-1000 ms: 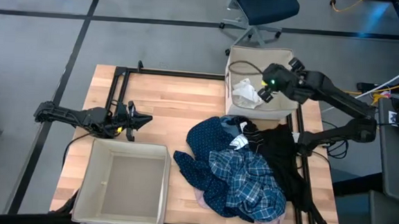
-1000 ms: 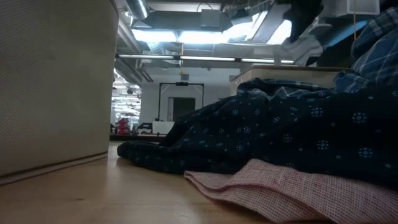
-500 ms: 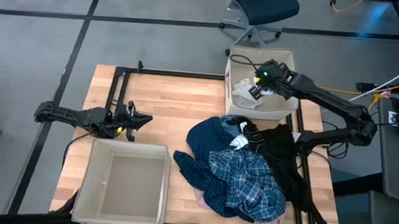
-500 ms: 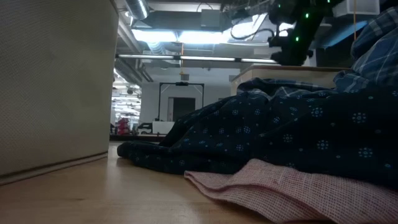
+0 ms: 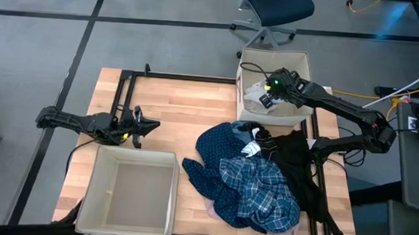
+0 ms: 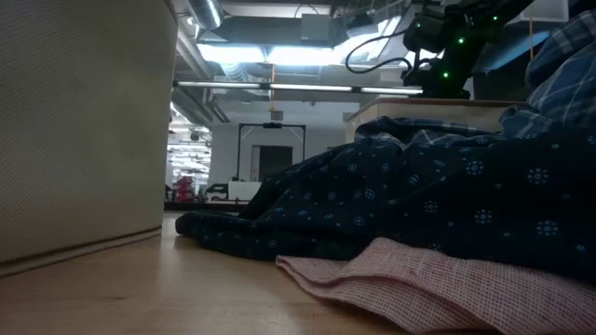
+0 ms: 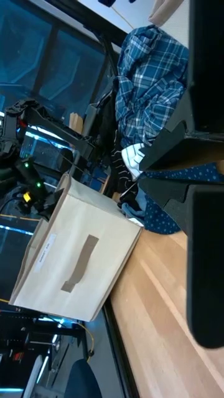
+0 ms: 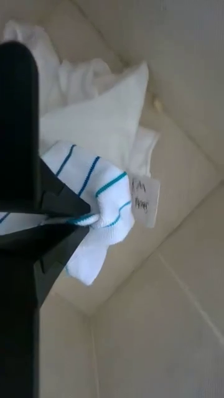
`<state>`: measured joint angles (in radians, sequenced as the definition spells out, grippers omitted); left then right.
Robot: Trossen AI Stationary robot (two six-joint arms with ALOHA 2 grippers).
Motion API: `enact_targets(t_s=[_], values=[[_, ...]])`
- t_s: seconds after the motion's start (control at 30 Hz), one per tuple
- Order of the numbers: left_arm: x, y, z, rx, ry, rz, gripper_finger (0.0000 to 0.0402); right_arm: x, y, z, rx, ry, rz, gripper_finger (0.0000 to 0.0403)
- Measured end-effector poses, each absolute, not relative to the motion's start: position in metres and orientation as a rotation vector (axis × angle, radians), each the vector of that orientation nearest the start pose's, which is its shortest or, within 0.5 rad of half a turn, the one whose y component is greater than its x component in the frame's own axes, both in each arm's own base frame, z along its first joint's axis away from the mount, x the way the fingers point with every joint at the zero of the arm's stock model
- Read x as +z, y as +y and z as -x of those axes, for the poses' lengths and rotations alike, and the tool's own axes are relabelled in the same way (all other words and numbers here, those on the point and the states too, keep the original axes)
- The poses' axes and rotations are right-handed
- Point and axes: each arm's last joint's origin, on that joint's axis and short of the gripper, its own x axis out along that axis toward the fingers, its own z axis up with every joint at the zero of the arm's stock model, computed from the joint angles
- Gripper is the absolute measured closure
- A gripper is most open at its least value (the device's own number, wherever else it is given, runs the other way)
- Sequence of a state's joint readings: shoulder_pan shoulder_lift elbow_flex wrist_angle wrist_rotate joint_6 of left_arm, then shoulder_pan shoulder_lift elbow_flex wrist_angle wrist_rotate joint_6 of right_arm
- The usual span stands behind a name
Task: Sort clothes
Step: Put the white sock into the top white laundry organizer, then put the white sock into the top laundry organizer
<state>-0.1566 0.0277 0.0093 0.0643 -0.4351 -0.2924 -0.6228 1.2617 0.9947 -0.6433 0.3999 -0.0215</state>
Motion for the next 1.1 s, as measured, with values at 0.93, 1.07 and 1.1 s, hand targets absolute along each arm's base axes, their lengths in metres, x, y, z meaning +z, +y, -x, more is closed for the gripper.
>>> enact_targets(t_s=[0.93, 1.07, 1.1], values=[[0.17, -0.003, -0.097, 0.27, -0.084, 0.3, 0.0382, 0.377, -0.057, -0.225, -0.359, 0.768, 0.002, 0.0214], [0.171, -0.003, -0.097, 0.27, -0.084, 0.3, 0.0382, 0.371, -0.021, -0.235, -0.205, 0.808, 0.053, 0.022], [0.171, -0.003, -0.097, 0.271, -0.084, 0.3, 0.0382, 0.368, -0.013, -0.237, -0.174, 0.825, 0.061, 0.0221]])
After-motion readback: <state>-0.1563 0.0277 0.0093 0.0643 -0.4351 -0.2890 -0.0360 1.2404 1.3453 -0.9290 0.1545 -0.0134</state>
